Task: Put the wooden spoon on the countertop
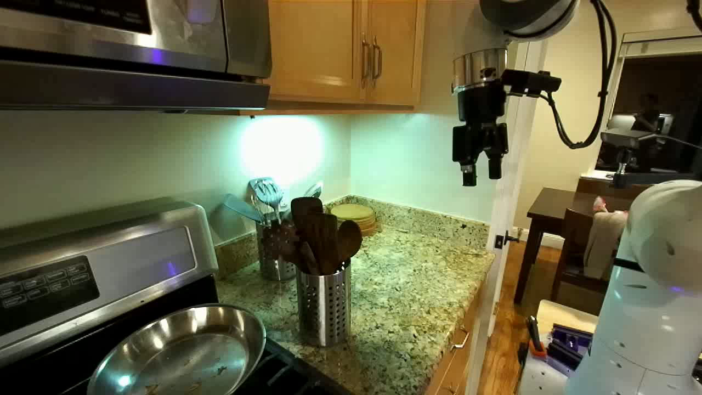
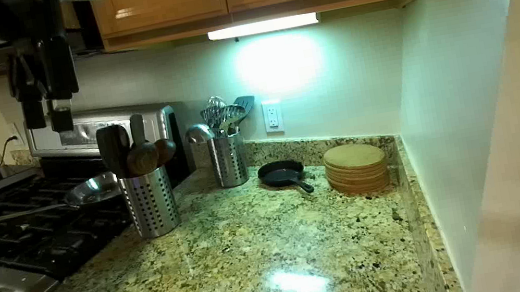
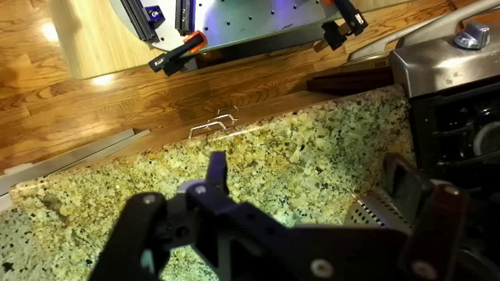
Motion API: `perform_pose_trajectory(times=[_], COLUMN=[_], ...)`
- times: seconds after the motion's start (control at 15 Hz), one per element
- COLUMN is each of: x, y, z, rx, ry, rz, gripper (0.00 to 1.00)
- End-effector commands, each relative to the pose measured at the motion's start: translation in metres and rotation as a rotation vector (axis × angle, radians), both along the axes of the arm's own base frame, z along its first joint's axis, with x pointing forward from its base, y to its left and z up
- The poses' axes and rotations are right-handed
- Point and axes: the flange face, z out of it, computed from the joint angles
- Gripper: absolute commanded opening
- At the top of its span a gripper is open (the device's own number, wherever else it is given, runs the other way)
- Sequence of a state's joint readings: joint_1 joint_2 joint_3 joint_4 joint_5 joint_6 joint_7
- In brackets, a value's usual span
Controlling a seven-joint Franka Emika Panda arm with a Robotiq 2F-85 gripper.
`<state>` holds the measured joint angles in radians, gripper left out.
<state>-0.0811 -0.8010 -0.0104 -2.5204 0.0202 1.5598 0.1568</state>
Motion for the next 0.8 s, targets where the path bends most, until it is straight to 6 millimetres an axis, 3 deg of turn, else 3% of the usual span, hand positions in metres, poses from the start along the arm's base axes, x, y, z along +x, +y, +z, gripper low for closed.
perform_pose_trajectory(times=[0.0, 0.4, 0.73], x=[0.000, 0.004, 0.044], y=[0.000, 0.002, 0.013], z=[0.000, 0.000, -0.007], rx=[0.000, 0.005, 0.000], ry=[0.001, -0.006, -0.072], rz=[0.000, -0.005, -0.064], gripper=[1.00, 1.00, 1.00])
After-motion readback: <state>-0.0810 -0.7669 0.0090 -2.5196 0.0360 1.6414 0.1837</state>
